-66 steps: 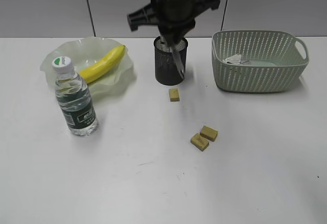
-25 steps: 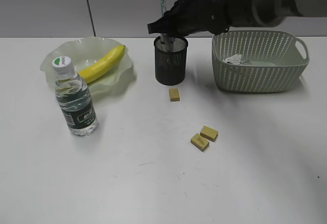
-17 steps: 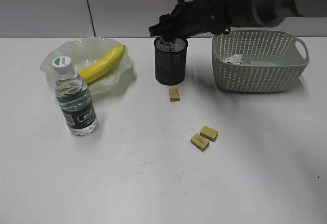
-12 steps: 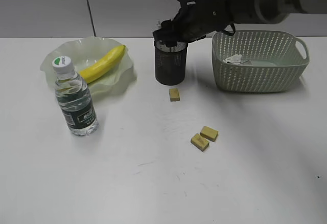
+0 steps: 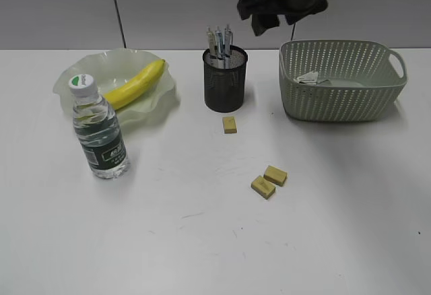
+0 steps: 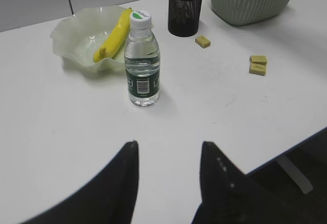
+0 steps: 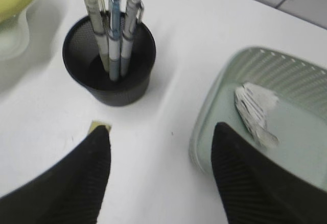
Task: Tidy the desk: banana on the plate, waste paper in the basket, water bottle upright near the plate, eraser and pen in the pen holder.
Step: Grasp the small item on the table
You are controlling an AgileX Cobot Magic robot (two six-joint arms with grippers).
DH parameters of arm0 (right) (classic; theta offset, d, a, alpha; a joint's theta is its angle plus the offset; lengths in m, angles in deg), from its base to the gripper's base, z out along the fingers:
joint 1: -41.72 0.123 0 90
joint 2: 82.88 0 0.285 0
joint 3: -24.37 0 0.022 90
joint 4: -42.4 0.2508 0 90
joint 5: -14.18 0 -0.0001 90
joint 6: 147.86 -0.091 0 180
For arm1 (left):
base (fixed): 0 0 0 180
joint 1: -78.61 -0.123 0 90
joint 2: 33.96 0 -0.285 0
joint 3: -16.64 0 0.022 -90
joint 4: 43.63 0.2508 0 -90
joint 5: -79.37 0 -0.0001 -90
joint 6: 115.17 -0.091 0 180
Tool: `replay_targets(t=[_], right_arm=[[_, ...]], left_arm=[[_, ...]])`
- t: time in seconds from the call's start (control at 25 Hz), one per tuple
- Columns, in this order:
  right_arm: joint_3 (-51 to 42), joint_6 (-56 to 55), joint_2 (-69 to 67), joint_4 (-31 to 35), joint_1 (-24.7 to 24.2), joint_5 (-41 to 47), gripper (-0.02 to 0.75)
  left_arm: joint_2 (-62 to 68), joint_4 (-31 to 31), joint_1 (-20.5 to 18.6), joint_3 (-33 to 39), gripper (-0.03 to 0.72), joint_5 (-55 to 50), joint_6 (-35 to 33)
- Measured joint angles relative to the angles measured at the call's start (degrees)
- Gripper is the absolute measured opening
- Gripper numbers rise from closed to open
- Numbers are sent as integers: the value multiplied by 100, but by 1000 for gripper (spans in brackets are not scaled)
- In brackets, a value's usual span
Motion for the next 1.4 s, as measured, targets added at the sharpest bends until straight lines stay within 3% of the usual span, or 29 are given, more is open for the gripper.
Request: replay_targets(t=[0.24, 0.36, 0.6, 0.92, 1.4], right_arm=[[-40, 522, 1066, 214, 0, 1930, 479], [-336, 826, 1703, 528, 0, 2388, 454], [-1642, 928, 3402, 688, 0, 2531, 405], [-3655, 936, 5895, 710, 0, 2677, 396], [-5972, 941, 10091, 705, 0, 2506, 391]], left_arm=[[0, 0, 0, 0, 300, 0, 0], [0, 0, 0, 0, 300, 0, 0], [0, 16, 0, 0, 300, 0, 0], [0, 17, 0, 0, 300, 22, 0], [0, 17, 0, 0, 291, 69, 0]])
